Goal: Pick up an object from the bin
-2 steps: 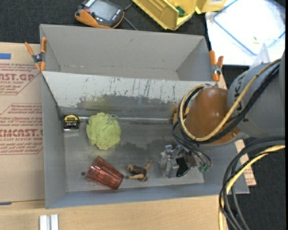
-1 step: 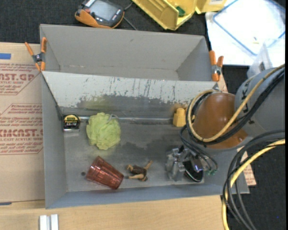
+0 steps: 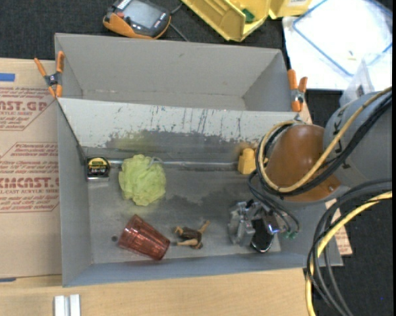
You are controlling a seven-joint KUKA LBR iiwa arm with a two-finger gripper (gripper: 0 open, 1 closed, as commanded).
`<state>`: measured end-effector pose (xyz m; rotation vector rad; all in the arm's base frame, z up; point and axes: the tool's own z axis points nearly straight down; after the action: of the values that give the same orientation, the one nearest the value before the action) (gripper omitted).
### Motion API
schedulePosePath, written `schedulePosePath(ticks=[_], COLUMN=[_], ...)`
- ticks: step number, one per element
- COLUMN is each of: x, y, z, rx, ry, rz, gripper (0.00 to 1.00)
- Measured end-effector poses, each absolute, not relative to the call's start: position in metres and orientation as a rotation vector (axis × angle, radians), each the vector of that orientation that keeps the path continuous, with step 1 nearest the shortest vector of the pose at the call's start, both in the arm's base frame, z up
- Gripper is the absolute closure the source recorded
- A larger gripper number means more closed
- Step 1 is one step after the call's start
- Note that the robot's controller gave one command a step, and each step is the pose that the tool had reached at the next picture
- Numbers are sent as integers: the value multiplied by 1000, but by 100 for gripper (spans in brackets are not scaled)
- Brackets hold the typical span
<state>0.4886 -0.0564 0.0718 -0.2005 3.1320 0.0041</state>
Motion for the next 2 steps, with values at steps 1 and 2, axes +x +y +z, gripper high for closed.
schedulePosePath(ticks=[1, 2], x=[510, 489], y=[-59, -89], z=[72, 160], rx=[-159, -779], ry=[3133, 3035], rz=[5, 0], gripper=[100, 100])
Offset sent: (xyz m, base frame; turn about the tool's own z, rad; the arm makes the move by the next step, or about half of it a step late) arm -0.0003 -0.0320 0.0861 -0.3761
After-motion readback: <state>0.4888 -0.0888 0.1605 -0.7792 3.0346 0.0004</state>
